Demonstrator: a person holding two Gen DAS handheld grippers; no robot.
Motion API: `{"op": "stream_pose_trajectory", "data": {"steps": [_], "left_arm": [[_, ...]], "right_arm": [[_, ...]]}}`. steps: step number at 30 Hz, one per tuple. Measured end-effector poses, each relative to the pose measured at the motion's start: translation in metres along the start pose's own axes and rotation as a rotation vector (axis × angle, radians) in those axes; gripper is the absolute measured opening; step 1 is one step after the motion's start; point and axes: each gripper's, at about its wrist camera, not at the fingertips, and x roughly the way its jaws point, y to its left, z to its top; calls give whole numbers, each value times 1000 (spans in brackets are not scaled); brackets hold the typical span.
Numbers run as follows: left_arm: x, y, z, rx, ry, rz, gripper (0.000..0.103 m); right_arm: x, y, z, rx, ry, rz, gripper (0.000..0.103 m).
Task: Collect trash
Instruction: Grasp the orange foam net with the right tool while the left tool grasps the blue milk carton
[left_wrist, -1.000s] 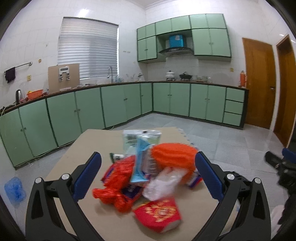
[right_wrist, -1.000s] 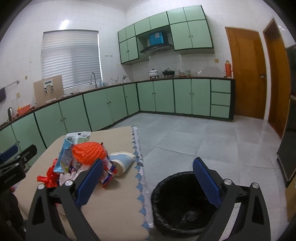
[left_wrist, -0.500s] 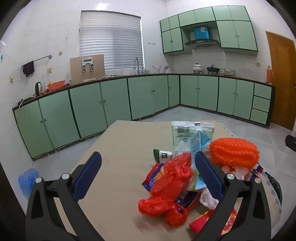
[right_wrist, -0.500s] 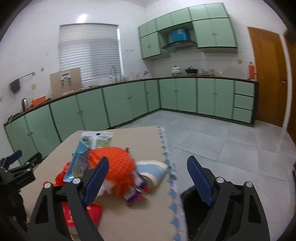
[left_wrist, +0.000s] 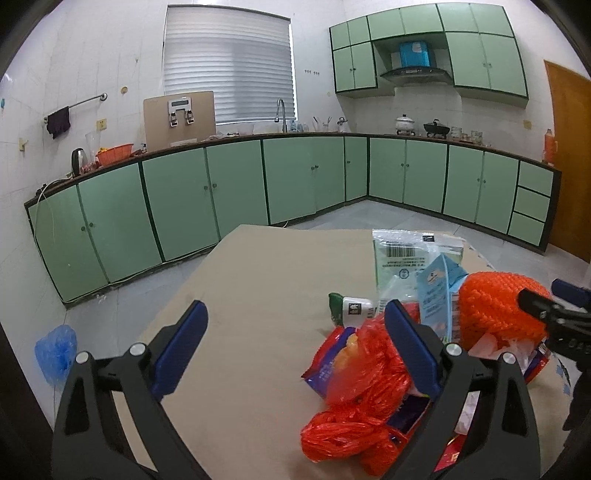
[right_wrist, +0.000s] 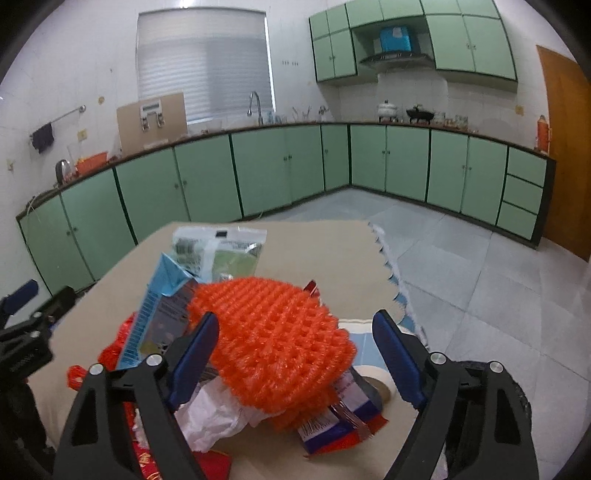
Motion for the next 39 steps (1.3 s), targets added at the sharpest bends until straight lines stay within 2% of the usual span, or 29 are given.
{"op": "stream_pose_trajectory", "data": {"steps": [5, 7, 10, 12, 16, 24, 31, 33, 34, 35, 36, 39], "left_arm": [[4, -1, -3, 0, 17, -10, 93], [5, -5, -4, 3, 25, -17, 93], [4, -10, -5, 12, 27, -26, 93], [3, -12, -5, 17, 25, -34, 93], [-1, -20, -5, 20, 21, -58, 93], [-1, -49, -6, 60, 25, -132, 93], [14, -78, -8, 103, 16, -133, 93], [19, -84, -8, 108, 22, -130, 86], [22, -86, -8, 111, 28, -128, 75], [26, -90, -9, 114, 38, -126, 71], [28, -91, -10, 114, 45, -129, 69], [36, -96, -10, 113, 64, -122, 56]], "right_arm": [[8, -1, -4, -2, 55, 52, 64], [8, -1, -5, -2, 68, 91, 50], [-2, -5, -7, -1, 60, 142, 34], [-8, -4, -4, -4, 41, 160, 30], [-21, -4, 3, -13, 0, 161, 29], [-35, -14, 5, -4, -51, 78, 29], [-45, -27, 1, 30, -57, 38, 29], [-47, -28, -2, 38, -55, 30, 29], [-48, -29, -3, 42, -53, 25, 29], [-49, -31, -4, 46, -52, 22, 29], [-50, -30, -5, 49, -52, 20, 29], [-51, -36, -7, 56, -52, 15, 29]]}}
